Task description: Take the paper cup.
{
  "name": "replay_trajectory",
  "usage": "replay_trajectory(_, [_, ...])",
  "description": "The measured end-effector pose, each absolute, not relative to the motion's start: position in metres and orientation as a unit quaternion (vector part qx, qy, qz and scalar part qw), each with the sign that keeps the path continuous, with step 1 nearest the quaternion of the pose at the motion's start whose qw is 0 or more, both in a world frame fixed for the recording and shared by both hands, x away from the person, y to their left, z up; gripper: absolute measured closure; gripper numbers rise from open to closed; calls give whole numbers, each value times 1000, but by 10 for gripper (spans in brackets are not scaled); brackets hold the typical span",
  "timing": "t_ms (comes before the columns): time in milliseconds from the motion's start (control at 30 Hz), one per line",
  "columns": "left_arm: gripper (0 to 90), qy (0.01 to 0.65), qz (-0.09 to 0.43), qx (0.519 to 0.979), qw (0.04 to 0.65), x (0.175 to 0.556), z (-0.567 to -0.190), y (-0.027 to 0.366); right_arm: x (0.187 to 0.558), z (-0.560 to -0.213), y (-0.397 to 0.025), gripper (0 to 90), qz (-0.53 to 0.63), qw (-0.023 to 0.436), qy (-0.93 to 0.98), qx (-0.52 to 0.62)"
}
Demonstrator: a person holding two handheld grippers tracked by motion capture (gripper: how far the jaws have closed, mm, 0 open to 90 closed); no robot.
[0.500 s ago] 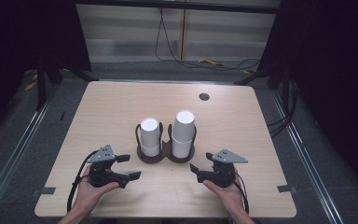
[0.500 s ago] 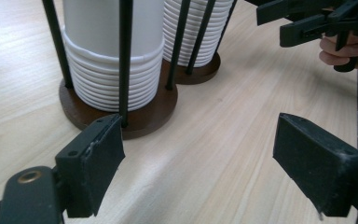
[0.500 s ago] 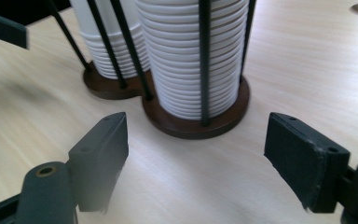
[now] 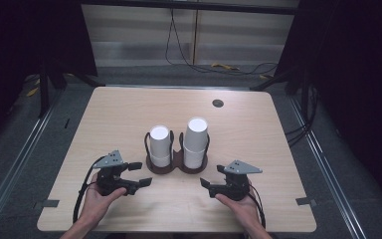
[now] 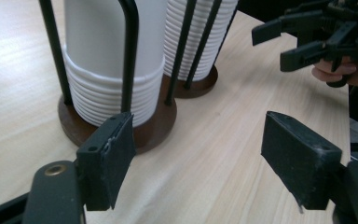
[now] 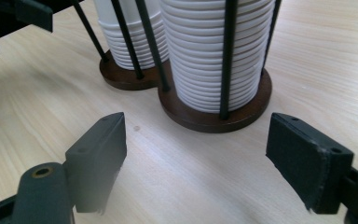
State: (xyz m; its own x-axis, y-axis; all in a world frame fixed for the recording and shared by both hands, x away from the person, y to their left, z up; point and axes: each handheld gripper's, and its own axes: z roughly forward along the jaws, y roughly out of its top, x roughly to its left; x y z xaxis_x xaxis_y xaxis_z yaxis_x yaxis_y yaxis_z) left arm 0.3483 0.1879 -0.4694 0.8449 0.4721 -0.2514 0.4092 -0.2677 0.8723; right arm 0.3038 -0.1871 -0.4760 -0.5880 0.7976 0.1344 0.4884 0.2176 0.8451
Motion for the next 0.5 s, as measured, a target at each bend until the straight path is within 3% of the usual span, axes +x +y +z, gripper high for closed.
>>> replay_trajectory(133, [253,276,49,778,563,347,-462,190,302,-475,-186,195,460,167,763,423])
replay_trajectory(400, [336,271,49,776,567,348,-444,190,297,-471,-184,190,458,174,767,413])
replay_trajectory(500, [362,270,24,777,568,350,-437,193,295,-468,-185,190,459,175,765,416])
